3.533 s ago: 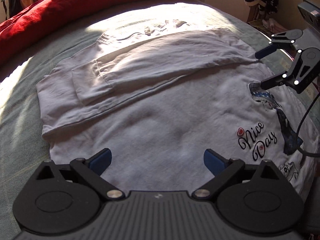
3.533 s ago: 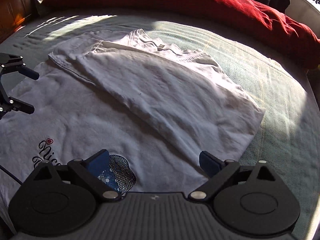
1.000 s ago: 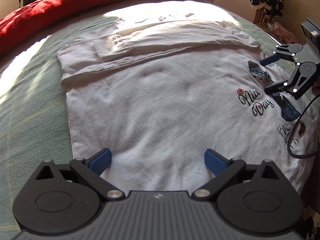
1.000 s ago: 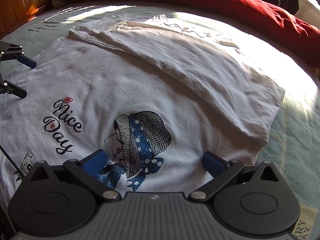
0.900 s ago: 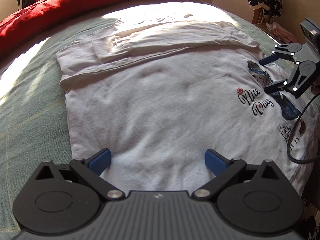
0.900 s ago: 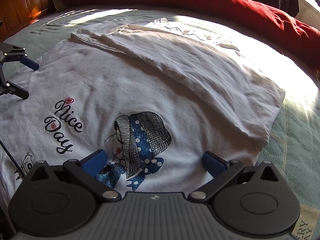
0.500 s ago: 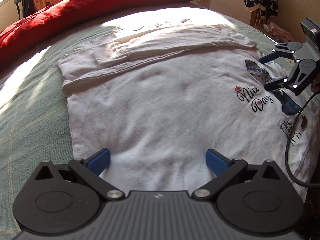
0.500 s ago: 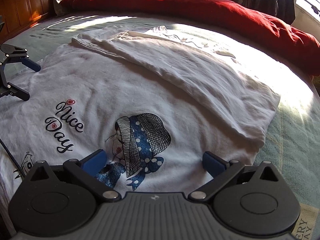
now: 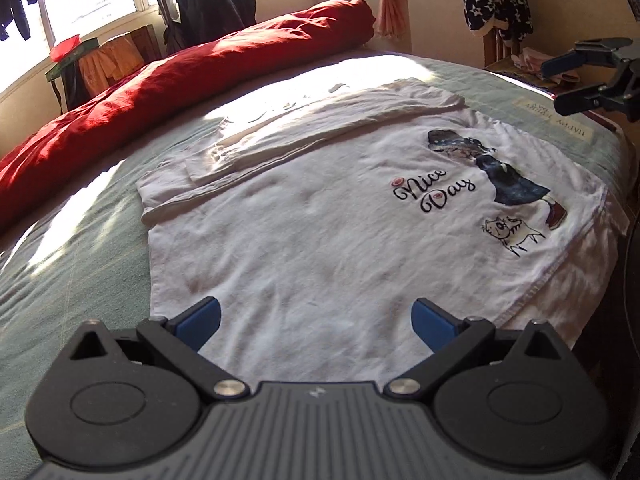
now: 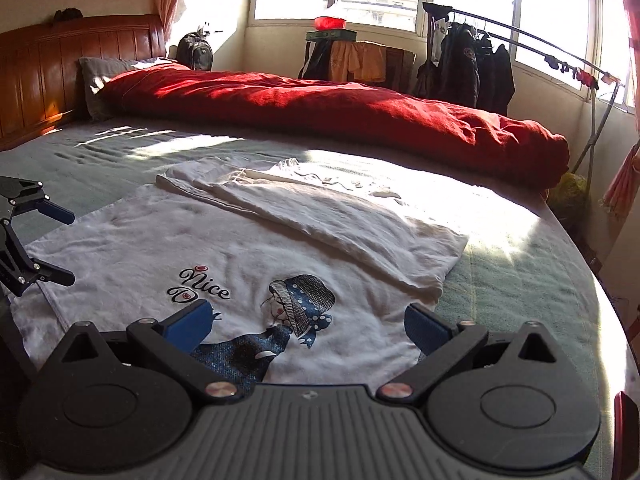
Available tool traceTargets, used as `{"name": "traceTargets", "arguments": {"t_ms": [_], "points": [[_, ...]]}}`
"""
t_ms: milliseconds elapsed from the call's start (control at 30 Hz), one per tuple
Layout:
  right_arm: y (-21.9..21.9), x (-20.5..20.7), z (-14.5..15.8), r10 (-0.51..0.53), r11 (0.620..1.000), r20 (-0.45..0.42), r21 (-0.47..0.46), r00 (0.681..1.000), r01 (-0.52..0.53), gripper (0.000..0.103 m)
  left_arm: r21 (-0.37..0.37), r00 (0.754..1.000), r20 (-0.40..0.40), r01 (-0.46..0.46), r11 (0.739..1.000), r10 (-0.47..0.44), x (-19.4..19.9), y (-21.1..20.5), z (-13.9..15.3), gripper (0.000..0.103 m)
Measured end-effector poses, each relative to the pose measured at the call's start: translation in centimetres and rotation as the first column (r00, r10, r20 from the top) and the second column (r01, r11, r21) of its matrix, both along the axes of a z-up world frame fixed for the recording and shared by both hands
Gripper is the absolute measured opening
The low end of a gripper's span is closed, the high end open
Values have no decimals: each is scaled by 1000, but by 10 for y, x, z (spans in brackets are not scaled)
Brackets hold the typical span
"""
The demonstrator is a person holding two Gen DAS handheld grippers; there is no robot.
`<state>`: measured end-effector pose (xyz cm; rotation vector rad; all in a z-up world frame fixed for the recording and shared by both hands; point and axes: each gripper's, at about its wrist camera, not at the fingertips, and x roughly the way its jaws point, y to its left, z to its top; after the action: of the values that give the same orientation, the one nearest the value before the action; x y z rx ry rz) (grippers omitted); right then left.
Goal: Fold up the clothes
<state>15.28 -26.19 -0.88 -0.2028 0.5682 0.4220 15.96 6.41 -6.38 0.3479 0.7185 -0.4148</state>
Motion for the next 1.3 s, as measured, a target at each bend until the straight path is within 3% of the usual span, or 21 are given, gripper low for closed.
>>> {"name": "traceTargets", "arguments": {"t_ms": [133, 300, 400, 733, 900, 1067, 1300], "points": [[18, 0, -8, -21, 1000, -56, 10, 998, 22, 103, -61, 994, -70, -90, 994, 85, 3, 5, -15, 101], [50, -10, -59, 9, 996, -139, -84, 990, -21, 103, -113, 988, -89, -136, 984, 126, -25, 16, -29, 101], [49, -13, -61, 7, 998, -164, -58, 986, -17, 103, -114, 989, -99, -125, 986, 114, -45, 20, -26, 101], [42, -20, -59, 2, 999, -235, 41, 972, 8, 103, -109, 1000, 25, -2, 994, 5, -51, -10, 3, 101], [56, -15, -68, -19, 999, -284, 30, 959, 29, 103, -90, 999, -28, 15, 996, -18, -42, -26, -14, 101], [62, -19, -75, -58, 998, -273, 11, 960, 63, 103, -126, 995, -86, -53, 991, 42, -47, -18, -29, 101], [63, -25, -83, -71, 997, -233, 5, 970, 74, 103, -94, 995, -67, -74, 993, 67, -70, -16, -28, 101]]}}
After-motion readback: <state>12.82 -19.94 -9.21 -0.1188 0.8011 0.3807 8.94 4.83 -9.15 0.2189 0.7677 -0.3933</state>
